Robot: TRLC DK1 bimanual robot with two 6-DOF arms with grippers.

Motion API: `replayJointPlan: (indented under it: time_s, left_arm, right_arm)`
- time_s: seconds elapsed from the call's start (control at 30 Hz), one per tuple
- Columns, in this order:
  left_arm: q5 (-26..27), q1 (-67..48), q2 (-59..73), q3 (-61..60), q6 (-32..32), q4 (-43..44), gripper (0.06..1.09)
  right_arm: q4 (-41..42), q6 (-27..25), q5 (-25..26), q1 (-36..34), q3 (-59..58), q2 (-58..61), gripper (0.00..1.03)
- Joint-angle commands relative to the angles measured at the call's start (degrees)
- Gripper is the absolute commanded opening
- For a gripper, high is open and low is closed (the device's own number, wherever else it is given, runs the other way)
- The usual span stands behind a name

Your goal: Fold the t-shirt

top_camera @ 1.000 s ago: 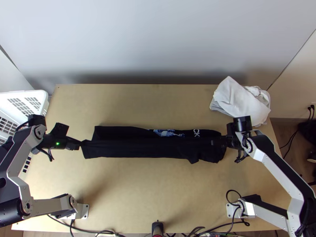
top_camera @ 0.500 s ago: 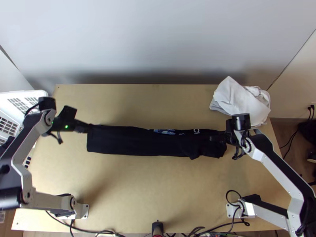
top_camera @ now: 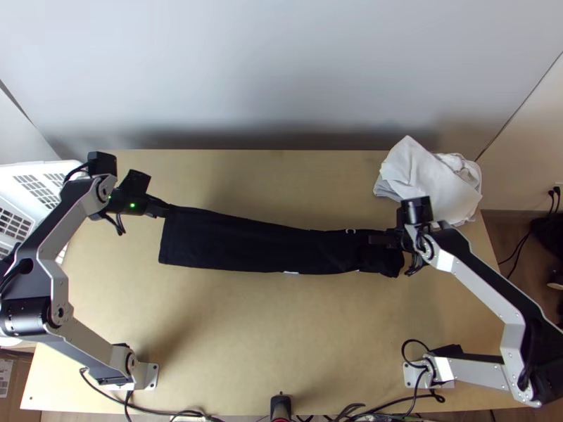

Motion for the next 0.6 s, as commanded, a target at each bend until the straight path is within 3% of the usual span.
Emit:
replayJointPlan:
  time_s: [0.0,0.27,0.57]
  left_arm:
    - [-1.93,-1.70,2.24,1.31,0.84,-2.12,0.09]
    - [-2.19,-2.14,-0.74,-0.62,0.23,-3.44,0.09]
    - [-9.22,-4.96,-3.91,-9.94,-1.88,2.01,0.09]
  right_arm:
    - [0.73,0.41,3.00,1.10,-0.12,3.53,0.03]
    - [4.86,0.41,5.90,1.98,-1.97,5.29,0.03]
    - [8.11,0.41,8.89,3.65,-4.25,6.26,0.03]
